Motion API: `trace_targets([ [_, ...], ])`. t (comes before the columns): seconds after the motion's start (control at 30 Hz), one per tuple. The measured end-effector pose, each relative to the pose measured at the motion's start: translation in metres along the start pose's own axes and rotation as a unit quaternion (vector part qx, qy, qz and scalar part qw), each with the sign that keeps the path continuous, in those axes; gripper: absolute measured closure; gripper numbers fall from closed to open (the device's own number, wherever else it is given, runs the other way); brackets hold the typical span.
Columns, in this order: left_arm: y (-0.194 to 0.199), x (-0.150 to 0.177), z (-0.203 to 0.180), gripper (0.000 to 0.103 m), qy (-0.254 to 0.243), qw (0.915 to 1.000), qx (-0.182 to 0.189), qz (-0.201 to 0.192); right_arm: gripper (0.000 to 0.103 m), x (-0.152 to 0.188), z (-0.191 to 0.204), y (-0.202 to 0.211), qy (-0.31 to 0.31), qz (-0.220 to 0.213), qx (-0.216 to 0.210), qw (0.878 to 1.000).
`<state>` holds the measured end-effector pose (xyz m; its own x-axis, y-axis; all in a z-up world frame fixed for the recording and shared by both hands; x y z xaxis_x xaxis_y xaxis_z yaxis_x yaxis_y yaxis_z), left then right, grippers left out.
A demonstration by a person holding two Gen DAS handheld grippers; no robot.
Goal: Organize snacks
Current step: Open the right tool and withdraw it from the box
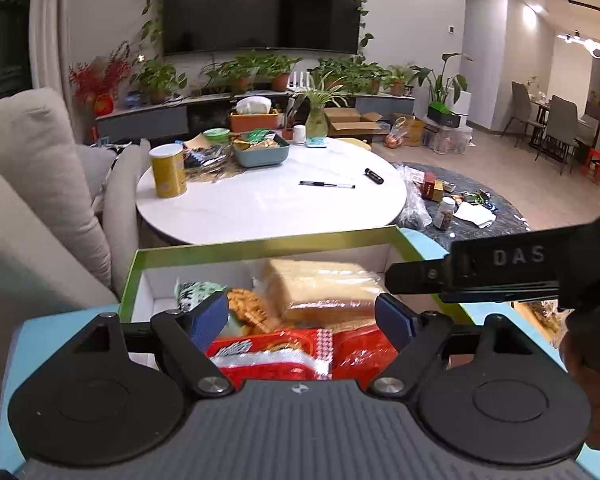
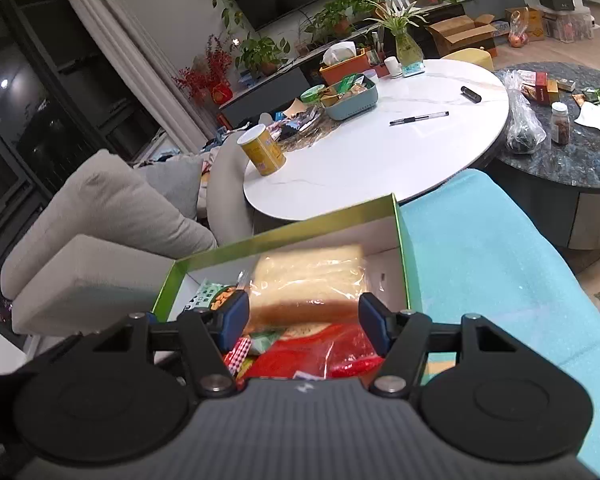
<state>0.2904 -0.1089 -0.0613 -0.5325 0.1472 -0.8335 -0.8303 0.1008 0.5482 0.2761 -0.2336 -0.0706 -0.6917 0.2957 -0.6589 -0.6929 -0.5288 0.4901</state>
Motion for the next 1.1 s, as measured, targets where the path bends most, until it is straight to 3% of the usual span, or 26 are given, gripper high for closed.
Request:
trace_targets([
  [0.43, 0.045, 0.011, 0.022, 0.022, 0.009, 0.9998, -0.010, -0.016, 0.034, 0.005, 0.018, 0.022, 0.014, 0.005, -0.008, 1.000],
  [0.67, 0.066, 0.041, 0.023, 0.022, -0.025, 0.9996, 0.004, 0.011, 0.031, 0.016, 0.017, 0.040, 0.017, 0.003, -0.004, 1.000],
  [0.8, 0.064, 0.058, 0.011, 0.024, -0.045, 0.9981, 0.029, 0.033, 0.030, 0.021, 0.013, 0.044, 0.012, 0.002, -0.004, 1.000],
  [0.93, 0.050, 0.063, 0.000, 0.028, -0.055, 0.9968, 0.030, 0.048, 0.030, 0.025, 0.011, 0.045, 0.011, 0.004, -0.003, 1.000],
  [1.1, 0.025, 0.059, 0.001, 0.030, -0.022, 0.9975, 0.026, 0.062, 0.028, 0.031, 0.007, 0.045, 0.010, 0.008, 0.000, 1.000],
])
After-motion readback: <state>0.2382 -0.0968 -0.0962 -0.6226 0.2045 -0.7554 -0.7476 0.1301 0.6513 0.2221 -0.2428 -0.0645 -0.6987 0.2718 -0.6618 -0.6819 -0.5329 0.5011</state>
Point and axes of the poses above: each gripper's, at about its wrist camera, not at the fingertips, and y roughly against the way its jaws point, z to its left, x to its underside, the point moved 8 cm from there along -y, roughly the way its jaws point, and after that the axes turned 11 degrees about -x, right-handed, at the moved point
